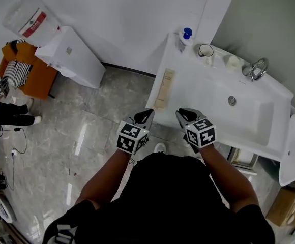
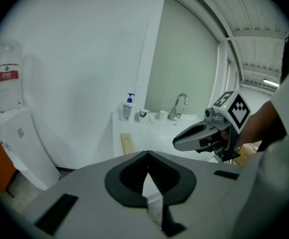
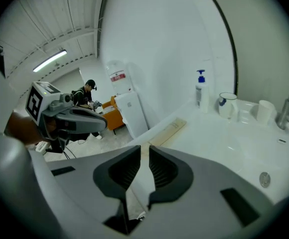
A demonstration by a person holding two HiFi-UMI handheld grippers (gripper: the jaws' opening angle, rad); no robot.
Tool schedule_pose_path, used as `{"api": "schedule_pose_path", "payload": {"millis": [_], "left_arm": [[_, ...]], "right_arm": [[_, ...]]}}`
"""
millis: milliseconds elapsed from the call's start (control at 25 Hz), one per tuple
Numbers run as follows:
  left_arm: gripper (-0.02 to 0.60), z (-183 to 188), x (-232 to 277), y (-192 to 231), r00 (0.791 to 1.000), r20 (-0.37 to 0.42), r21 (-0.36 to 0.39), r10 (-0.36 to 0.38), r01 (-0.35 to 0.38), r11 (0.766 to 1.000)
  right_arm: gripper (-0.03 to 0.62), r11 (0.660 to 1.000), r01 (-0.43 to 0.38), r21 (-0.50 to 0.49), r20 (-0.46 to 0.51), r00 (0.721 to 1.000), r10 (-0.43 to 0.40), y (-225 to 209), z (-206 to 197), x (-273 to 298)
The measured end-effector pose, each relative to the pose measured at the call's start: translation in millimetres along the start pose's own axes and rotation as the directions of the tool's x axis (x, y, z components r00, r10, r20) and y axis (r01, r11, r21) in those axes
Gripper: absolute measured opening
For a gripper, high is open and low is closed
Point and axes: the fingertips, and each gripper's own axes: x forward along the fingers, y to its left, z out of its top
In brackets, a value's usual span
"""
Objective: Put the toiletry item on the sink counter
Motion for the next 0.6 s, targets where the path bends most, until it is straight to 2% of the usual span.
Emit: {"api": "schedule_pose_path", "payload": {"millis": [80, 280, 360, 400, 600], "left_arm": [[0.000, -4.0, -5.9, 8.6, 1.000, 0.001, -0.016, 0.017, -0.017, 1.000], [0.000, -13.9, -22.3, 19.3, 0.999, 0.002, -0.040, 0.039, -0.039, 0.998], [0.000, -19.4, -27.6, 20.8, 0.999, -0.002, -0.047, 0.044, -0.044, 0.998], [0.000, -22.2, -29.7, 21.4, 0.999, -0.004, -0.050, 0.046, -0.046, 0.998], [0.000, -35.2, -39.1, 25.8, 0.998, -0.021, -0.069, 0.052, -0.053, 0.996]], "right_arm": [[0.071, 1.000, -0.013, -0.015, -0.031, 0.999, 0.013, 4.2, 1.4, 23.9], [0.120, 0.999, 0.015, -0.028, -0.072, 0.997, -0.017, 3.5, 8.6, 84.4], [0.176, 0.999, 0.030, -0.023, -0.122, 0.992, -0.032, 0.8, 3.3, 108.0], [0.208, 0.999, 0.044, -0.025, -0.144, 0.988, -0.047, -1.5, 0.3, 117.8], [0.256, 0.984, 0.168, -0.053, -0.178, 0.968, -0.175, -24.0, -1.8, 144.1]]}}
